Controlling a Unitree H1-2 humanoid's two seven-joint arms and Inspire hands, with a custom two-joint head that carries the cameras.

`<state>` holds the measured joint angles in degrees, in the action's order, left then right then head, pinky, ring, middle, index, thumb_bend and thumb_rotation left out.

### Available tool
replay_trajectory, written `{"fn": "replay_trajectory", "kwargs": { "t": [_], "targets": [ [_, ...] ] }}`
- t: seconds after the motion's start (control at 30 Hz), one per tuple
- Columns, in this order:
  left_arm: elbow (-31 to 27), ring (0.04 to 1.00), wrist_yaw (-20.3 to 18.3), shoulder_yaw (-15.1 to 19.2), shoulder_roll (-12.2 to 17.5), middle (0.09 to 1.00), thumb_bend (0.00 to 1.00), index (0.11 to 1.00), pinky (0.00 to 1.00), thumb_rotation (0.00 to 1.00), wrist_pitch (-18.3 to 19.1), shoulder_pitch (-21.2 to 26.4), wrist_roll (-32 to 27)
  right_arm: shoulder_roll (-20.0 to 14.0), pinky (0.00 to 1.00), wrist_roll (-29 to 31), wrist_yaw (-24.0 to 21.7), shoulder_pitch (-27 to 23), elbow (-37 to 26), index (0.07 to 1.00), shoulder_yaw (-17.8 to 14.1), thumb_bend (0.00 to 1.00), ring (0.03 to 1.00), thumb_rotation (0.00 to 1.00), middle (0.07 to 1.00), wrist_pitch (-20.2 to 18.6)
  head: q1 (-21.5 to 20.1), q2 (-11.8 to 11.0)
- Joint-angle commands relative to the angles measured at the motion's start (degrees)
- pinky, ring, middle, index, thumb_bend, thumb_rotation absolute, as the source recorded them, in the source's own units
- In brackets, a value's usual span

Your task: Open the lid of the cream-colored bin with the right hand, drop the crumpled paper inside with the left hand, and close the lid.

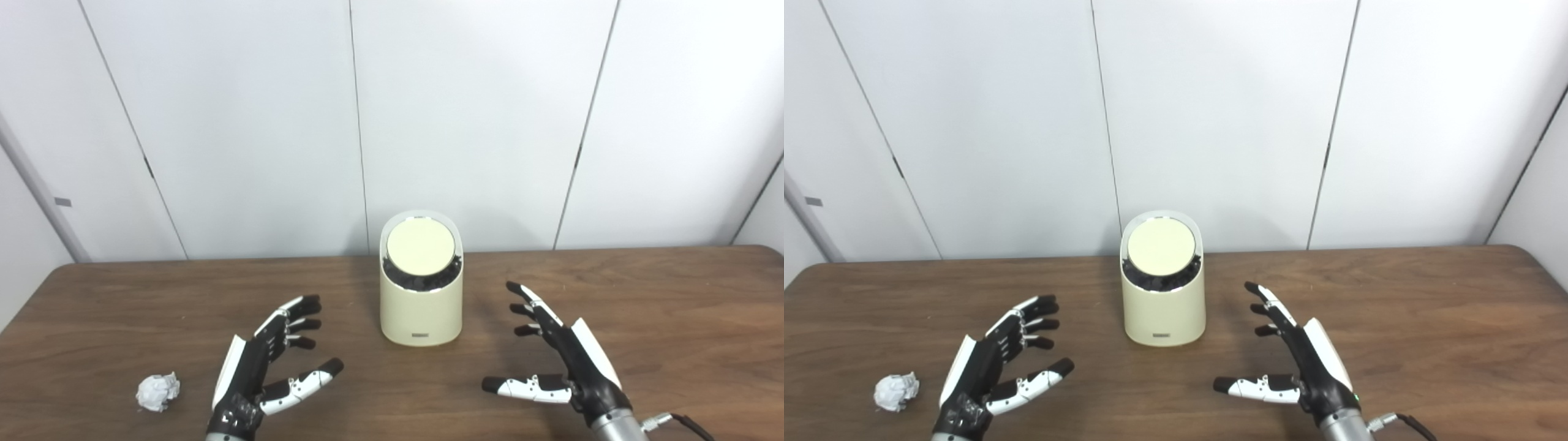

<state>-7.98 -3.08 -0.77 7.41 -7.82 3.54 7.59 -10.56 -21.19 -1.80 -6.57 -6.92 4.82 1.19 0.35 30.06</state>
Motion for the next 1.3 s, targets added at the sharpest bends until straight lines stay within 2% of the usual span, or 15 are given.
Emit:
{"fn": "replay_trajectory", "kwargs": {
  "t": [0.0,0.1,0.27,0.57,0.83,1.03,1.27],
  "targets": [
    [-1.8,0.769,-0.1,-0.1,0.0,0.84,0.72,0.865,0.64,0.22,-0.7,1.0,-0.5,1.0,0.73,-1.1,1.0,-3.0,-2.6,0.932,-0.1,0.79,0.873,0.38,0.947,-1.0,0.0,0.0],
    [-1.3,0.773,-0.1,-0.1,0.0,0.844,0.72,0.868,0.65,0.22,-1.1,1.0,-0.7,1.8,0.74,-2.4,1.5,-5.4,-2.6,0.942,0.0,0.81,0.871,0.43,0.943,-1.9,0.0,-0.4],
    [-0.8,0.772,0.2,-0.1,0.1,0.841,0.72,0.863,0.66,0.22,-1.4,1.0,-0.5,2.2,0.76,-3.4,0.8,-10.1,-1.5,0.973,0.0,0.83,0.895,0.47,0.938,-4.6,0.2,-0.9],
    [-1.0,0.765,0.2,0.1,0.3,0.837,0.72,0.864,0.66,0.23,-1.3,0.8,-0.5,2.9,0.74,-5.7,1.3,-19.0,1.6,0.988,0.3,0.85,0.902,0.47,0.94,-9.6,0.4,-1.1],
    [-1.2,0.763,0.2,0.2,0.6,0.833,0.71,0.864,0.66,0.22,-1.0,1.0,-0.4,2.7,0.77,-6.0,1.1,-24.1,4.1,0.987,0.7,0.84,0.919,0.45,0.955,-11.2,0.4,-1.2],
    [-0.8,0.758,0.2,0.2,0.7,0.829,0.71,0.859,0.66,0.22,-1.2,1.3,-0.5,2.6,0.73,-8.1,1.0,-26.6,5.7,0.986,1.9,0.83,0.903,0.45,0.945,-13.7,0.4,-1.3],
    [-0.5,0.755,0.3,0.1,0.7,0.824,0.71,0.853,0.66,0.2,-1.3,1.6,-0.1,2.8,0.61,-10.6,2.9,-29.9,9.8,0.971,3.4,0.81,0.817,0.43,0.911,-13.1,0.5,-1.6]
  ]
}}
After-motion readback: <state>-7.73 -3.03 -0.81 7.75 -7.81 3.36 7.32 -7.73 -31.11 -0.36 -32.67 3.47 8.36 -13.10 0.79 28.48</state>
